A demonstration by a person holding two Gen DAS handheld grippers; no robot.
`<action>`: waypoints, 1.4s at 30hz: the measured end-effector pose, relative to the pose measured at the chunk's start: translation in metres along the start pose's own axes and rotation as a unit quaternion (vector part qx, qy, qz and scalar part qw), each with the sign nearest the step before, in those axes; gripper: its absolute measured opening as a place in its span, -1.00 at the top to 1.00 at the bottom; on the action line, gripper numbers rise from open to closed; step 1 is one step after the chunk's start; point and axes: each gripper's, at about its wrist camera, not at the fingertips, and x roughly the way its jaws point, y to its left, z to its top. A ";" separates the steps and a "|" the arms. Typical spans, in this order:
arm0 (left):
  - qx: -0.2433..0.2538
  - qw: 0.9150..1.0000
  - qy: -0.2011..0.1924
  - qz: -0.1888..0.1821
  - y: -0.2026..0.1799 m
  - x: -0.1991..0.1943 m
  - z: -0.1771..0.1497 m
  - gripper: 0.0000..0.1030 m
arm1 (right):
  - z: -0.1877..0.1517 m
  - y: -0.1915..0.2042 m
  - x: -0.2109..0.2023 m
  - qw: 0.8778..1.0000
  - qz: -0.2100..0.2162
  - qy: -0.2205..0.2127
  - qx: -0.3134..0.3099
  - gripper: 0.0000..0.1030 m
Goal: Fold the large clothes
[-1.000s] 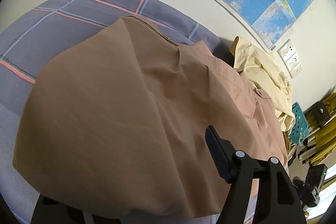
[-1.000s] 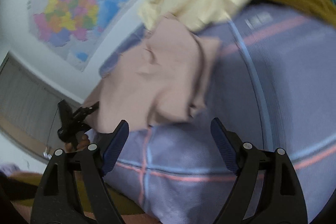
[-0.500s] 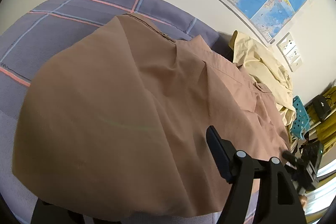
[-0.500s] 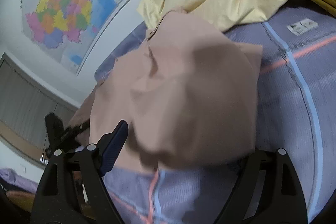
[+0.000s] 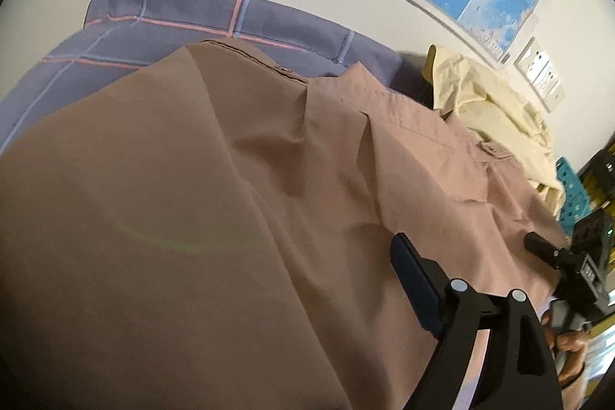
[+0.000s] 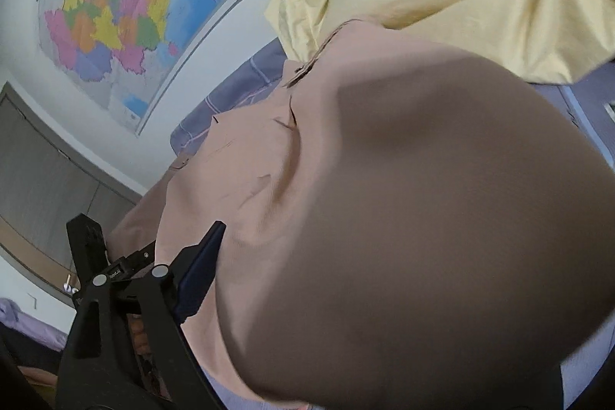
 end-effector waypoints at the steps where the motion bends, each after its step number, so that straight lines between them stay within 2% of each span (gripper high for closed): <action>1: 0.002 1.000 -0.001 0.006 -0.001 0.000 0.000 -0.56 | 0.001 0.000 0.001 1.000 -0.002 0.001 -0.001 -0.50; 3: 0.003 1.000 0.001 0.018 -0.001 0.000 0.001 -0.46 | 0.003 -0.004 0.003 1.000 0.004 0.005 0.004 -0.24; 4: -0.001 1.000 0.001 0.021 0.000 0.000 0.002 -0.40 | 0.004 -0.006 0.004 1.000 0.006 0.006 0.008 -0.21; 7: -0.005 1.000 0.002 0.021 0.002 0.000 0.004 -0.38 | 0.007 -0.007 0.006 1.000 0.013 0.010 0.005 -0.24; 11: 0.001 1.000 0.003 0.029 0.000 0.001 0.004 -0.36 | 0.011 -0.004 0.011 1.000 0.016 0.013 -0.003 -0.40; 14: 0.004 0.999 0.002 0.032 0.000 0.003 0.006 -0.29 | 0.014 -0.002 0.015 1.000 0.016 0.013 -0.010 -0.43; 16: 0.004 0.999 0.002 0.034 0.001 0.003 0.007 -0.16 | 0.016 -0.003 0.017 1.000 0.018 0.014 -0.009 -0.42; 19: 0.003 0.999 0.003 0.033 0.003 0.004 0.009 -0.03 | 0.017 -0.005 0.018 1.000 0.016 0.022 -0.010 -0.19; 21: 0.002 1.000 0.004 0.031 0.003 0.005 0.009 0.05 | 0.017 -0.008 0.020 0.999 0.021 0.032 -0.006 0.13; 24: -0.003 1.000 0.004 0.026 0.005 0.006 0.011 0.20 | 0.016 -0.012 0.021 0.998 0.038 0.042 -0.001 0.25; 28: -0.002 1.000 0.007 0.021 0.006 0.008 0.013 0.16 | 0.017 -0.015 0.021 0.998 0.042 0.040 0.002 0.18; 29: -0.004 1.000 0.010 0.013 0.006 0.009 0.014 0.11 | 0.017 -0.014 0.021 0.998 0.044 0.041 0.000 0.14; 30: -0.008 1.000 0.013 0.000 0.007 0.010 0.015 -0.07 | 0.017 -0.013 0.021 0.998 0.043 0.042 -0.005 0.09; 31: -0.008 1.000 0.014 -0.007 0.007 0.010 0.016 -0.15 | 0.017 -0.013 0.021 0.998 0.044 0.042 -0.004 0.06; 34: 0.004 1.000 0.012 0.009 0.000 0.013 0.016 -0.12 | 0.017 -0.012 0.020 0.998 0.045 0.042 -0.008 0.00; 35: 0.006 1.000 0.011 0.017 -0.001 0.013 0.016 -0.08 | 0.018 -0.012 0.020 0.998 0.046 0.043 -0.007 -0.03; 37: 0.004 1.000 0.010 0.024 0.001 0.013 0.016 0.14 | 0.018 -0.012 0.020 0.998 0.044 0.048 -0.010 0.02; 39: -0.008 1.000 0.012 0.013 0.005 0.012 0.017 0.26 | 0.017 -0.015 0.019 0.998 0.044 0.051 -0.003 0.24; 42: -0.010 1.000 0.011 0.002 0.006 0.010 0.018 0.44 | 0.015 -0.019 0.015 0.998 0.051 0.047 0.006 0.36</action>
